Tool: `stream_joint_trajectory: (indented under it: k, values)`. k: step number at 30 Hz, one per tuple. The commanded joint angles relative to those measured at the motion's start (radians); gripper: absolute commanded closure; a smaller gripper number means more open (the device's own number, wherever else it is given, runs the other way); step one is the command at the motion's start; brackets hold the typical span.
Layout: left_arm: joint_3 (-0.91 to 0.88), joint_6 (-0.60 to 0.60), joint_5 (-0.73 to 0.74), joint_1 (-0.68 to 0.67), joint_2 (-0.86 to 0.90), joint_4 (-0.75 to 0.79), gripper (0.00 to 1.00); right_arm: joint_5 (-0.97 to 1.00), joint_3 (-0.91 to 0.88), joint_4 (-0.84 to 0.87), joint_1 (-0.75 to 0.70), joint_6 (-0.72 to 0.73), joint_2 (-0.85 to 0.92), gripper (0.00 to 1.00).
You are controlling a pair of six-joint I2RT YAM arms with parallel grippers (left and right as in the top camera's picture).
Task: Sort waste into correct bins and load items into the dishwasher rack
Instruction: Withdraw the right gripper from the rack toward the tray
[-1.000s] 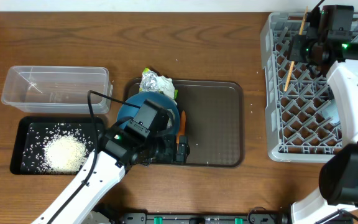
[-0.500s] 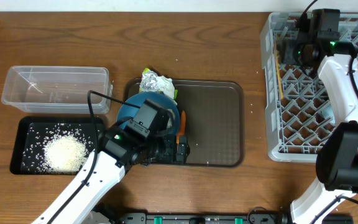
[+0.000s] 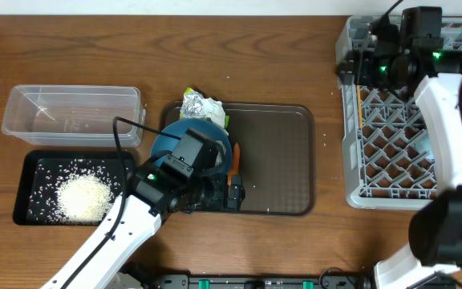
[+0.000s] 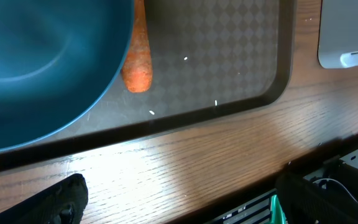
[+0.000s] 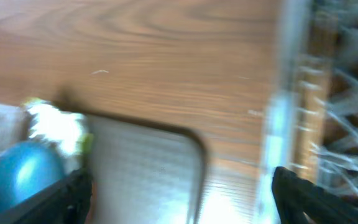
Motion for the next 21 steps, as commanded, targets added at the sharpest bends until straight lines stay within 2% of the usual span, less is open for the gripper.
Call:
stream_joint_trajectory:
  k: [1,6,11,16,21]
  values:
    - [0.000,-0.002,-0.013,0.002,0.006,-0.003,0.00,-0.154,0.028,-0.020,0.080,0.010,-0.035,0.01]
    - [0.000,-0.002,-0.013,0.002,0.006,-0.003,0.00,-0.130,0.023,-0.067,0.183,0.009,-0.020,0.01]
    - [0.000,-0.002,-0.013,0.002,0.006,-0.003,0.00,0.069,0.023,-0.065,0.259,0.031,-0.018,0.01]
    - [0.000,-0.002,-0.013,0.002,0.006,-0.003,0.00,0.317,0.023,-0.075,0.225,0.203,-0.018,0.01]
    - [0.000,-0.002,-0.013,0.002,0.006,-0.003,0.00,0.332,0.023,-0.122,0.163,0.256,-0.018,0.01]
